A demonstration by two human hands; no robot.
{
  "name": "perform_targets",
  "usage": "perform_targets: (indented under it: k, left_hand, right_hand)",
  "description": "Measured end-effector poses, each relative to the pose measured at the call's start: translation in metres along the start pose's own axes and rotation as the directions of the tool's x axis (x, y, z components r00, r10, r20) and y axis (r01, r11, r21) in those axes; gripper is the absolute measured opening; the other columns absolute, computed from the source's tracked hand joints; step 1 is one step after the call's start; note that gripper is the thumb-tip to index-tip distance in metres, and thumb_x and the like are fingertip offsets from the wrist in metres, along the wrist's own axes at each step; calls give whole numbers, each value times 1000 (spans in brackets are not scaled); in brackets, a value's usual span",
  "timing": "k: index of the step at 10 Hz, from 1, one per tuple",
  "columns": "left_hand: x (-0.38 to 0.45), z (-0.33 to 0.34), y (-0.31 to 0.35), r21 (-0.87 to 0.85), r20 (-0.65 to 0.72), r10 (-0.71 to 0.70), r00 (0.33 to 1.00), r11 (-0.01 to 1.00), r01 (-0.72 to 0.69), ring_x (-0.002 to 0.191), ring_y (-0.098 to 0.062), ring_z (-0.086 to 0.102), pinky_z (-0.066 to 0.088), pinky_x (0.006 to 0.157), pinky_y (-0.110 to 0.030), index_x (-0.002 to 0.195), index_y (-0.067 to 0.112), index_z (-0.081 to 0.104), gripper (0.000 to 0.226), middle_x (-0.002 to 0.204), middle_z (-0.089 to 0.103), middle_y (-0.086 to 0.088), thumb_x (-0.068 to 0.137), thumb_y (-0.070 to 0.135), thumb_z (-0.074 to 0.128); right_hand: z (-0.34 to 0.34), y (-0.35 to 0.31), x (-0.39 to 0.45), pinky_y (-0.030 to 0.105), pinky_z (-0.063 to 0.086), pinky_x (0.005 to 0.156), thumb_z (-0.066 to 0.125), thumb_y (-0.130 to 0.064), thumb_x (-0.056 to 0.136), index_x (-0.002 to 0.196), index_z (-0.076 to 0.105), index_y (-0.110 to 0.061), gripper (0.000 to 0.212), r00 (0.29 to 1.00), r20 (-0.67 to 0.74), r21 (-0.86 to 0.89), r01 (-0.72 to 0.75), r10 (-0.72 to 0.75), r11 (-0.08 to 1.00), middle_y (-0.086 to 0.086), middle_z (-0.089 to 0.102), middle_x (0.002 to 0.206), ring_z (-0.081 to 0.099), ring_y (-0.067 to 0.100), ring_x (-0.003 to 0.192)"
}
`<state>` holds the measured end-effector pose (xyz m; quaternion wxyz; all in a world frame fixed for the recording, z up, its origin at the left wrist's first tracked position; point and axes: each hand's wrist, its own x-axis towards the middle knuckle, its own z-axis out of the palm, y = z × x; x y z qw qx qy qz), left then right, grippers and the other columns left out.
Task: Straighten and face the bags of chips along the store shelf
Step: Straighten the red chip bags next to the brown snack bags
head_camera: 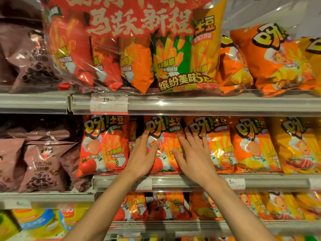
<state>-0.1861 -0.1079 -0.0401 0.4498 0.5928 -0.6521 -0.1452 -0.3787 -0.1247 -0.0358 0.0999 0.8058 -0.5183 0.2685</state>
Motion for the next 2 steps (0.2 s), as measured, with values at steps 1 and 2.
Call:
perform_targets:
  k: [1, 2]
  left_hand:
    - [-20, -7, -1, -30, -67, 3, 998, 1000, -5, 133, 7, 22, 22, 109, -23, 156, 38, 19, 67, 158, 28, 12, 99, 54, 50]
    - [-37, -10, -5, -127, -176, 23, 984, 991, -46, 130, 2, 41, 36, 109, -27, 143, 42, 38, 50, 142, 41, 21, 97, 46, 56]
  right_hand:
    - [-7, 5, -15, 39, 9, 124, 45, -43, 101, 148, 43, -20, 52, 999, -47, 258, -2, 14, 966, 5, 34, 157, 20, 20, 148]
    - [-16, 7, -37, 34, 26, 118, 50, -39, 100, 142, 49, -25, 44, 989, -123, 404, -31, 88, 914, -8, 43, 149, 31, 8, 141]
